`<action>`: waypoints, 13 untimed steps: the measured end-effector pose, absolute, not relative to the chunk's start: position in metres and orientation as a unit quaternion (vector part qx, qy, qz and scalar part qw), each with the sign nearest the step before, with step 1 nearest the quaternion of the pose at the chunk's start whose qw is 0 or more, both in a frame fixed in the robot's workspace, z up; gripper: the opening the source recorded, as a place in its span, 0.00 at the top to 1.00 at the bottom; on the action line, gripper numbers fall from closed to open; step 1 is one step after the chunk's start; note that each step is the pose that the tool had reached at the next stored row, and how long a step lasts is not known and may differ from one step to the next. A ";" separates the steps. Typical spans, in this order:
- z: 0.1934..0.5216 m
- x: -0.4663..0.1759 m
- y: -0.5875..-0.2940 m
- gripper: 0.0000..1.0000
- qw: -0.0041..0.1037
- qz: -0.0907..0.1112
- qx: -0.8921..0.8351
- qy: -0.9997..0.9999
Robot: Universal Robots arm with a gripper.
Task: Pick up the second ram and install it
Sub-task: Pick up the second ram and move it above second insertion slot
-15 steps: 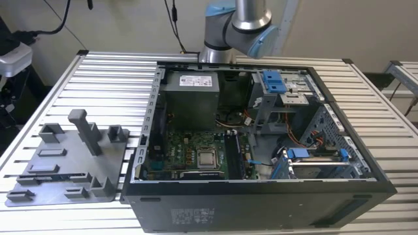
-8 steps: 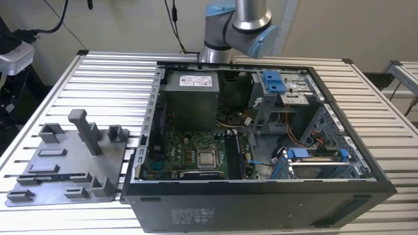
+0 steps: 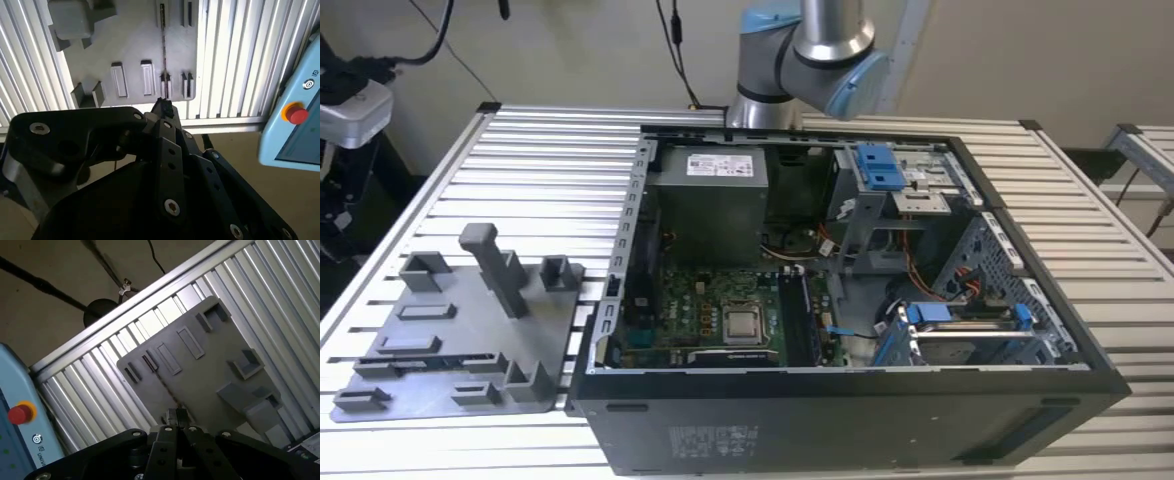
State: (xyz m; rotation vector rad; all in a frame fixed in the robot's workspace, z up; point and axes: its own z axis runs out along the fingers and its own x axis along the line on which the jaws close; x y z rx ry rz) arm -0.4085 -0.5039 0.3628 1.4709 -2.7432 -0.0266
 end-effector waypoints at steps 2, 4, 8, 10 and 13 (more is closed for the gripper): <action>0.362 -0.409 -0.504 0.89 0.012 -0.007 0.479 -0.877; 0.362 -0.408 -0.504 0.89 0.011 -0.006 0.486 -0.874; 0.361 -0.409 -0.504 0.89 0.004 -0.002 0.500 -0.866; 0.361 -0.408 -0.504 0.89 0.002 -0.001 0.505 -0.863; 0.360 -0.409 -0.504 0.89 0.000 -0.005 0.514 -0.858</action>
